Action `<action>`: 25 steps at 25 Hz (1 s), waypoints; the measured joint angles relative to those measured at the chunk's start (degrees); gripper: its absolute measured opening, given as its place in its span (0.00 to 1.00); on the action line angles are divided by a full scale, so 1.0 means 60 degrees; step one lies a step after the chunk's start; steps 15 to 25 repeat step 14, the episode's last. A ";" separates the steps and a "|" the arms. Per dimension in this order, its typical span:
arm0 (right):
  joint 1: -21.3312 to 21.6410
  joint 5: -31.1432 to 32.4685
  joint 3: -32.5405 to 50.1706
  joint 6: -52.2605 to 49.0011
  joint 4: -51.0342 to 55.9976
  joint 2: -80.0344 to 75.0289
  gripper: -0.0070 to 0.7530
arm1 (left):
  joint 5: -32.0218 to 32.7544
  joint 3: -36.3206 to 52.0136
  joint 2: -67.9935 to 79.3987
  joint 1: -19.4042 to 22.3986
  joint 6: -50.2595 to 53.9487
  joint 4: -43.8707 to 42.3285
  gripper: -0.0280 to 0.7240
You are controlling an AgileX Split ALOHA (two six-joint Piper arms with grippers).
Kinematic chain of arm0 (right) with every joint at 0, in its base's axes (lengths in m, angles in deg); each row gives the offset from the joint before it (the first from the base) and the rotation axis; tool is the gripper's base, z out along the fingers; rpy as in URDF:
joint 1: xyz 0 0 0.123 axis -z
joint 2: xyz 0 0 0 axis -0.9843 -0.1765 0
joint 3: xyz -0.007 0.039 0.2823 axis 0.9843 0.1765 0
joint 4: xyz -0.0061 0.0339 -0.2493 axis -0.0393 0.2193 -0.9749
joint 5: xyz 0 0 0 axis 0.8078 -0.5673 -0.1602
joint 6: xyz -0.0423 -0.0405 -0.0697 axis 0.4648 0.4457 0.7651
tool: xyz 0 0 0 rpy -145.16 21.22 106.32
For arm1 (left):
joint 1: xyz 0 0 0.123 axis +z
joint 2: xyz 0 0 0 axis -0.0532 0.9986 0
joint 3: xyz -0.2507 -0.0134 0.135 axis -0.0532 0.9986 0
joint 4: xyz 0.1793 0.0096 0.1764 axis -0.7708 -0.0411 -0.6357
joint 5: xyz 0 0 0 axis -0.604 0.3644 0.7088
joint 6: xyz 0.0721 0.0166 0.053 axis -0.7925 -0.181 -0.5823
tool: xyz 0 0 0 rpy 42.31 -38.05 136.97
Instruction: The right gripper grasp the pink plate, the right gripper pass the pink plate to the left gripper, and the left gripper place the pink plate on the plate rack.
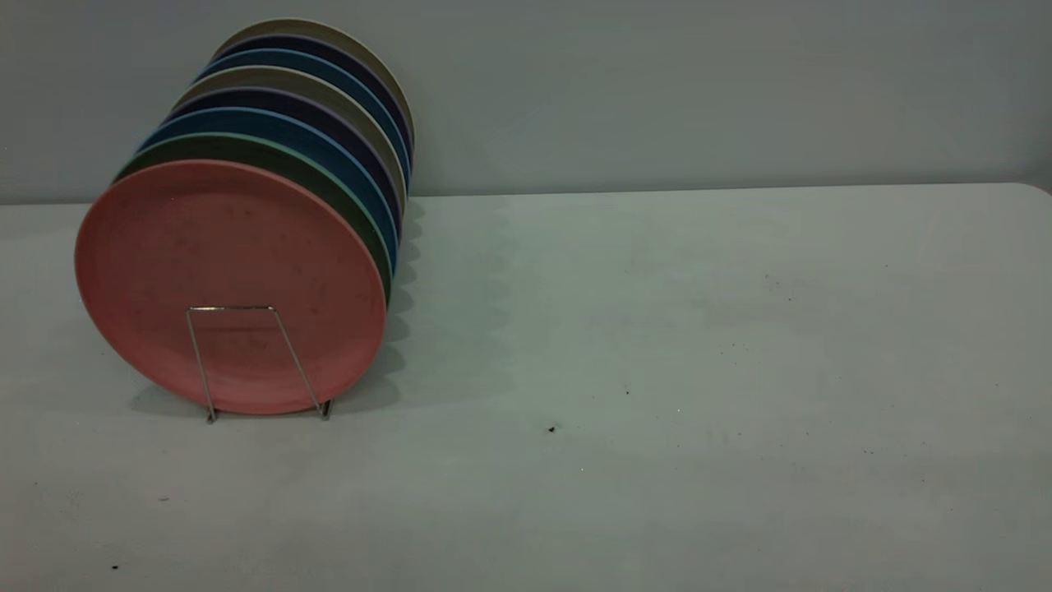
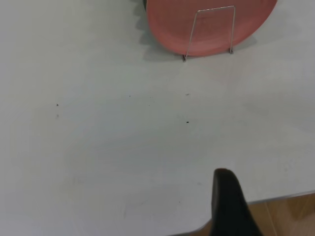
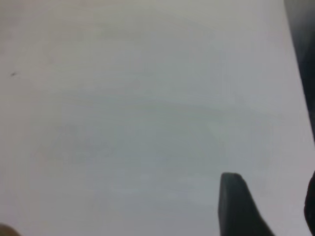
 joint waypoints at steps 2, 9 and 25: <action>0.0000 0.0000 0.0000 -0.0075 -0.0011 0.0000 0.47 | 0.0000 0.0000 0.0000 0.0000 0.0000 0.0000 0.63; 0.0000 0.0000 0.0000 -0.0086 -0.0022 0.0000 0.47 | 0.0000 0.0000 0.0000 0.0000 0.0000 0.0000 0.63; 0.0000 0.0000 0.0000 -0.0086 -0.0022 0.0000 0.47 | 0.0000 0.0000 0.0000 0.0000 0.0000 0.0000 0.63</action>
